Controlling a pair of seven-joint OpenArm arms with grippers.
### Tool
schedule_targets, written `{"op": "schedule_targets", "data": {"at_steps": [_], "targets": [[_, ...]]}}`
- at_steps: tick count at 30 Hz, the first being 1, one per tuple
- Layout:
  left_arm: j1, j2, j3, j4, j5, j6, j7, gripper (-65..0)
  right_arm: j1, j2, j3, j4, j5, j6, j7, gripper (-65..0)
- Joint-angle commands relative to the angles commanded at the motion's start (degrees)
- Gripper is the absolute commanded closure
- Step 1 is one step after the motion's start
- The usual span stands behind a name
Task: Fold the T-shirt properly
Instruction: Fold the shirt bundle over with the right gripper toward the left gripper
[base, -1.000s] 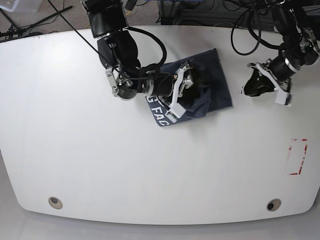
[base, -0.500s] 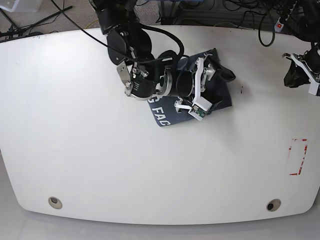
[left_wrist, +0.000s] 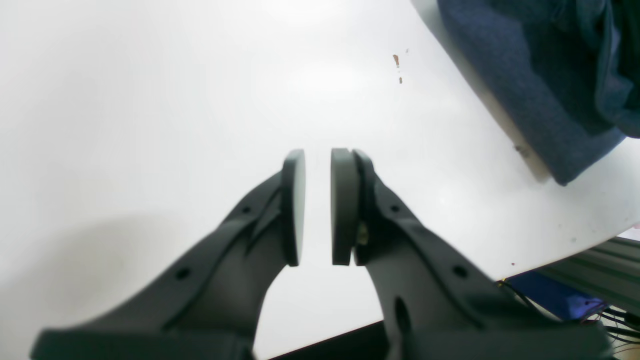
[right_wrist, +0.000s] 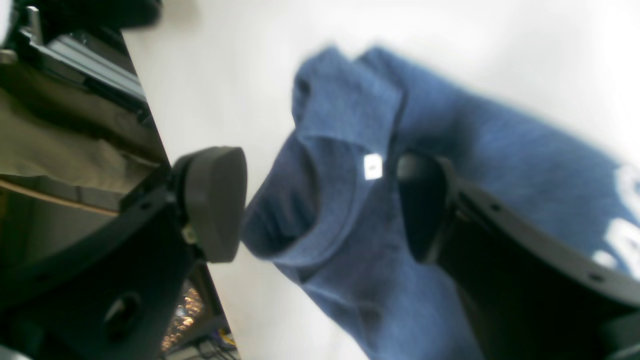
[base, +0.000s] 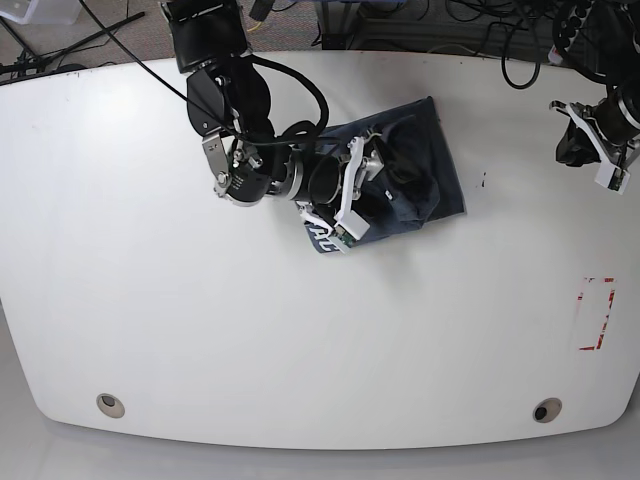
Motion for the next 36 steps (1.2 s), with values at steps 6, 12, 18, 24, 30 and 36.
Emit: {"op": "schedule_targets", "data": {"at_steps": [6,12,18,24,30,36], "targets": [[0.0,0.0,-0.4,0.3,0.0,0.0,0.0,-8.3,3.3,-2.7,-9.9,-12.0,0.1,-0.44,9.6,-45.7],[0.0,-0.1,-0.4,0.4,0.0,0.0,0.0,-8.3,7.9,-6.0,-13.3,-23.7,0.2,-0.44,15.1,-45.7],[0.0,-0.3,0.1,1.5,0.1,0.0,0.0,-8.3,8.4,-4.0,-13.2,-15.9,1.7,-0.44,12.2,-38.2],[-1.1,-0.2,5.6,6.3,0.1,0.0,0.0,-8.3,8.2,3.8,-12.5,-4.7,7.0,-0.53,10.5,-34.6],[-3.6,-0.1,16.7,7.1,0.1,0.0,0.0,-8.3,8.1,9.3,-3.1,-3.0,9.8,-0.53,10.2,-26.5],[-5.8,1.0,27.7,7.0,0.1,0.0,0.0,-8.2,9.9,11.4,2.2,-8.5,7.0,-0.44,10.4,-15.4]]}}
